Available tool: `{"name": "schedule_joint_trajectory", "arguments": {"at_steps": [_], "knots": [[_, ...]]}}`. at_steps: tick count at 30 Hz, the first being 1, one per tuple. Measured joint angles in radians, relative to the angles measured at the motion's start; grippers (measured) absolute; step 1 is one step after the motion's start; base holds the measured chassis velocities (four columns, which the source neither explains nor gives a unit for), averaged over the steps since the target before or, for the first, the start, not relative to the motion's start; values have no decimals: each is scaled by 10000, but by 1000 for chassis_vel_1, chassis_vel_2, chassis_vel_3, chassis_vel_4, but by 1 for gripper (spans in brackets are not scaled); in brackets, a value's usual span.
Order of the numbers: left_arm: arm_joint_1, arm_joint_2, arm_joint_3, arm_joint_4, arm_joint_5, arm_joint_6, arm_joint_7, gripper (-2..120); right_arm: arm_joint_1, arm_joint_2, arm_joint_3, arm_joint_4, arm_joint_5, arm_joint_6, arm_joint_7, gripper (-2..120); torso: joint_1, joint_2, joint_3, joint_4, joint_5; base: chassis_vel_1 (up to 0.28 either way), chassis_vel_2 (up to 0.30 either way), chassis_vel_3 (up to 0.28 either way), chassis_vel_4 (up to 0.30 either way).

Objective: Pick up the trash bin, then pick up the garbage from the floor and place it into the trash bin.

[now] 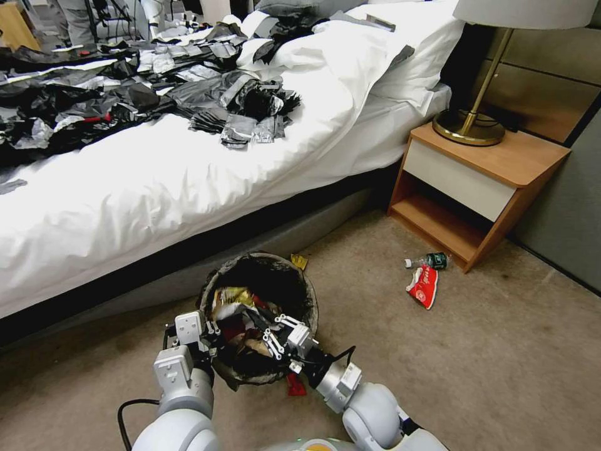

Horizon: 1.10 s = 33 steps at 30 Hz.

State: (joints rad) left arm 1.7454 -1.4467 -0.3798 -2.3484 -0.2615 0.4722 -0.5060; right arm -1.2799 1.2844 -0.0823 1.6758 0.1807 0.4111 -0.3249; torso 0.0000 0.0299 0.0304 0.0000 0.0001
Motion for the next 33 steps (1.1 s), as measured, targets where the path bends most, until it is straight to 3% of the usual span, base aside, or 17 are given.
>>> {"name": "schedule_joint_trajectory", "arguments": {"at_steps": [7,10,13,19,25,28,29,30,33], "knots": [[126,30,-6,-88,-4,-8,3,0,-83,-167,316,469,21,-52,0,61,0,0,0,0,0,0,0,0,0],[141,32,-10,-98,-3,-10,4,0,-95,-195,336,548,32,-66,-1,67,-1,0,0,0,-1,0,0,0,0],[177,46,-40,-106,10,-20,7,0,-183,-293,367,979,41,-123,-1,83,0,0,0,1,0,0,0,0,0],[170,83,-110,-55,30,-44,12,0,-365,-425,367,1740,-138,-138,211,99,0,0,0,0,0,0,0,0,0],[177,278,-443,119,43,-221,10,0,-658,-700,669,3485,-305,-534,1309,100,-1,1,-1,1,-1,0,0,0,0],[198,420,-726,131,-53,-364,-56,0,-1027,-1482,1221,4903,-572,-1548,3113,100,0,0,-1,-1,0,0,0,0,0],[198,420,-726,131,-53,-364,-56,0,-1027,-1482,1221,4903,-572,-1548,3113,100,0,0,-1,-1,0,0,0,0,0],[168,457,-804,131,-102,-389,-66,0,-1189,-1937,1482,5377,-628,-2167,4041,100,-1,1,-1,-2,-2,0,0,0,0],[148,529,-867,149,-158,-496,-123,0,-1295,-2364,1737,5697,-544,-2753,4862,100,0,1,-1,-2,-1,0,0,0,0]]}}
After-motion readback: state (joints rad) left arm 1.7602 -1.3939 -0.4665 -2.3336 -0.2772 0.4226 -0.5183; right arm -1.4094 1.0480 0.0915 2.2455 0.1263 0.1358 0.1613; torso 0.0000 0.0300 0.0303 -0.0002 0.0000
